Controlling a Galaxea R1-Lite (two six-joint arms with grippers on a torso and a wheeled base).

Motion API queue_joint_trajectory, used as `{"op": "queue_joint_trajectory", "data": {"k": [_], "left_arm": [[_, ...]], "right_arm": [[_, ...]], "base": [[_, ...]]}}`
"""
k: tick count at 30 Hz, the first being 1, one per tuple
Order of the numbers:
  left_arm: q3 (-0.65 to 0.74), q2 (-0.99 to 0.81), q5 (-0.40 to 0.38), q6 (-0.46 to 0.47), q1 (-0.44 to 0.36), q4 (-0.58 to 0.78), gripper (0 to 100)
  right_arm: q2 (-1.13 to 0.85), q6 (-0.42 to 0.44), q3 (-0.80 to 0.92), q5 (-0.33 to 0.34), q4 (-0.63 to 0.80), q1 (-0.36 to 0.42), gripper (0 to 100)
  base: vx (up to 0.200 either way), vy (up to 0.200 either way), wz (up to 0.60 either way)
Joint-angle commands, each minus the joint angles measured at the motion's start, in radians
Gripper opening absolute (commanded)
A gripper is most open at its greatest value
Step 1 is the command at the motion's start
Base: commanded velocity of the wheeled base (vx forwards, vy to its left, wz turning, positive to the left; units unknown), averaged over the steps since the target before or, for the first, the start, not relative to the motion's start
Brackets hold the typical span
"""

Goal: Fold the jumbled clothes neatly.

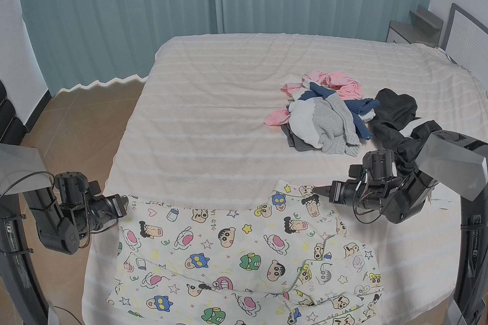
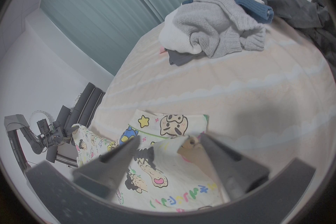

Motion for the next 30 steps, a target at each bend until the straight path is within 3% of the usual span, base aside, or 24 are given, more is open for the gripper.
{"op": "queue_joint_trajectory", "data": {"k": [1, 14, 15, 24, 30], "left_arm": [[-0.004, 0.005, 0.0, -0.001, 0.0, -0.001, 0], [-0.004, 0.013, 0.0, -0.003, 0.0, -0.001, 0], [-0.004, 0.013, 0.0, -0.001, 0.0, -0.001, 0], [-0.004, 0.004, 0.003, 0.01, 0.0, -0.007, 0], [0.019, 0.002, 0.017, 0.03, 0.002, -0.116, 0]], "right_arm": [[0.052, 0.0, -0.019, -0.001, -0.002, 0.01, 100], [0.064, 0.0, -0.042, 0.003, 0.0, 0.05, 100], [0.064, 0.0, -0.044, 0.003, -0.002, 0.05, 0], [0.033, -0.003, -0.025, 0.001, -0.02, 0.03, 0], [-0.022, -0.003, 0.036, 0.006, -0.06, 0.021, 0]], "base": [[0.0, 0.0, 0.0], [0.0, 0.0, 0.0], [0.0, 0.0, 0.0], [0.0, 0.0, 0.0], [0.0, 0.0, 0.0]]}}
